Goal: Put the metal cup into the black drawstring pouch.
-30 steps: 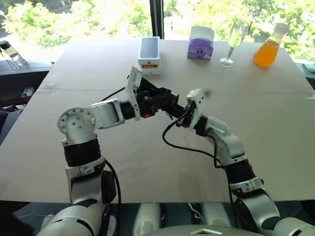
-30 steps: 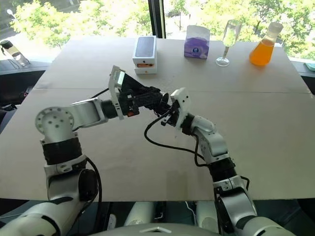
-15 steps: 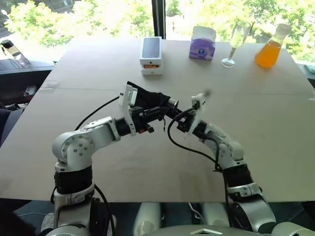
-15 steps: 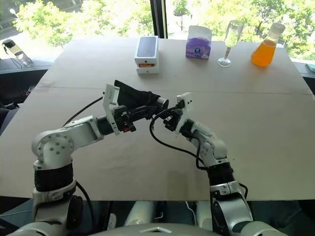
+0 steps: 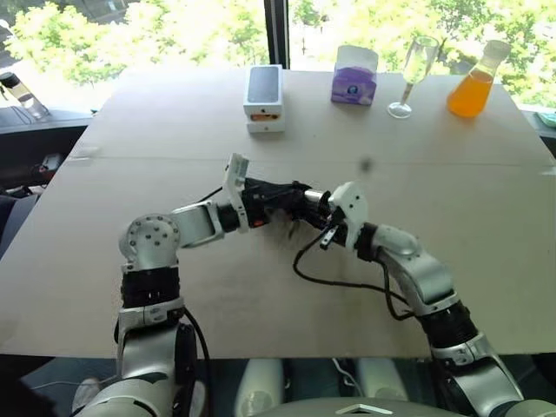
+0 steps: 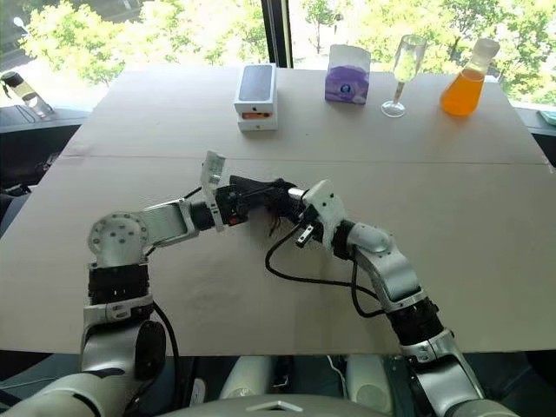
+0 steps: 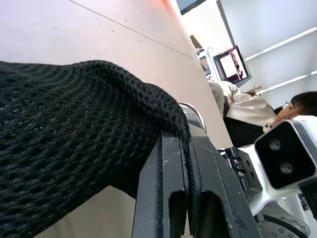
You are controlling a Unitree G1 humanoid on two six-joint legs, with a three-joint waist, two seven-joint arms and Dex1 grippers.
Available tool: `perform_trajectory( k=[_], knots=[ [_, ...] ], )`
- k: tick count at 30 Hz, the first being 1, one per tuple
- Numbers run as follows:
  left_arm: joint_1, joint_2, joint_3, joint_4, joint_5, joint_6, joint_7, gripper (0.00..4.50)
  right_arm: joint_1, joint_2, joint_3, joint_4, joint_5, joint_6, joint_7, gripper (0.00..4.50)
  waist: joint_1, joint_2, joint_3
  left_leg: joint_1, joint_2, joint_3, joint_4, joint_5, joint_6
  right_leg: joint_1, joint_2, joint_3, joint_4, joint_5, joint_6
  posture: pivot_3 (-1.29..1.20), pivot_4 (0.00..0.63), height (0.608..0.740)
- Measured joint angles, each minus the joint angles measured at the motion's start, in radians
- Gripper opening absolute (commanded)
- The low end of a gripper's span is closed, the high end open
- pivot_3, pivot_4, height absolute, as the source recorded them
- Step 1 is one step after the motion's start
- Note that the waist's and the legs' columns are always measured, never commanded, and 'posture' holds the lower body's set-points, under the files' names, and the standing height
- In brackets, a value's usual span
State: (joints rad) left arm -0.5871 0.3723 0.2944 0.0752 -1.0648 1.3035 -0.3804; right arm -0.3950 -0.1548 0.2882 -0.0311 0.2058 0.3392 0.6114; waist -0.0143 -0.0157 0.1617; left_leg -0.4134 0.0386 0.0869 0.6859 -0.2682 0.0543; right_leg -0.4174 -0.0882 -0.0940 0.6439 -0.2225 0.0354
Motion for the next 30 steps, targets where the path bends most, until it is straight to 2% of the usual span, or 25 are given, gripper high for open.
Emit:
perform_trajectory(
  k=[4,13,17,24,26,30],
  knots=[
    [-0.002,-0.005,0.011,0.004,0.004,0.005,0.034,0.0,-0.028,0.023,0.044,0.095,-0.039,-0.094,0.036,0.08,0.0,0.0,0.0,0.0,0.0,0.0,0.0,0.0,0.0,0.0,0.0,0.0,0.0,0.0,0.0,0.0,0.15,0.737],
    [-0.087,-0.059,0.027,0.003,-0.015,0.065,0.128,0.0,-0.118,-0.001,0.124,0.327,-0.234,-0.484,0.068,0.08,0.0,0.0,0.0,0.0,0.0,0.0,0.0,0.0,0.0,0.001,0.0,0.0,0.0,0.0,0.0,0.0,0.15,0.737],
    [-0.164,-0.102,0.08,0.002,-0.085,0.135,0.198,0.0,-0.182,-0.019,0.116,0.377,-0.326,-0.633,0.009,0.08,-0.002,0.0,0.0,0.001,0.0,0.0,0.0,0.0,0.0,0.001,-0.001,0.0,0.0,0.0,0.0,0.0,0.15,0.737],
    [-0.172,-0.133,0.126,-0.018,-0.196,0.211,0.305,0.0,-0.261,-0.032,0.128,0.474,-0.499,-0.78,-0.126,0.08,-0.002,0.0,0.0,0.001,0.0,0.0,0.0,0.001,-0.001,0.001,-0.001,0.0,0.0,0.0,0.0,0.0,0.15,0.737],
    [-0.155,-0.13,0.132,-0.038,-0.235,0.214,0.333,0.0,-0.269,-0.011,0.114,0.49,-0.502,-0.789,-0.163,0.08,-0.003,0.0,0.0,0.001,0.0,-0.001,0.0,0.001,-0.001,0.001,-0.001,0.0,0.0,0.0,0.0,0.0,0.15,0.737],
    [-0.081,-0.101,0.137,-0.077,-0.314,0.213,0.369,0.0,-0.216,0.094,0.06,0.493,-0.347,-0.731,-0.137,0.08,-0.004,0.0,0.0,0.001,0.001,-0.002,0.0,0.001,-0.002,0.002,-0.001,0.0,-0.001,0.0,0.0,0.0,0.15,0.737]
  ],
)
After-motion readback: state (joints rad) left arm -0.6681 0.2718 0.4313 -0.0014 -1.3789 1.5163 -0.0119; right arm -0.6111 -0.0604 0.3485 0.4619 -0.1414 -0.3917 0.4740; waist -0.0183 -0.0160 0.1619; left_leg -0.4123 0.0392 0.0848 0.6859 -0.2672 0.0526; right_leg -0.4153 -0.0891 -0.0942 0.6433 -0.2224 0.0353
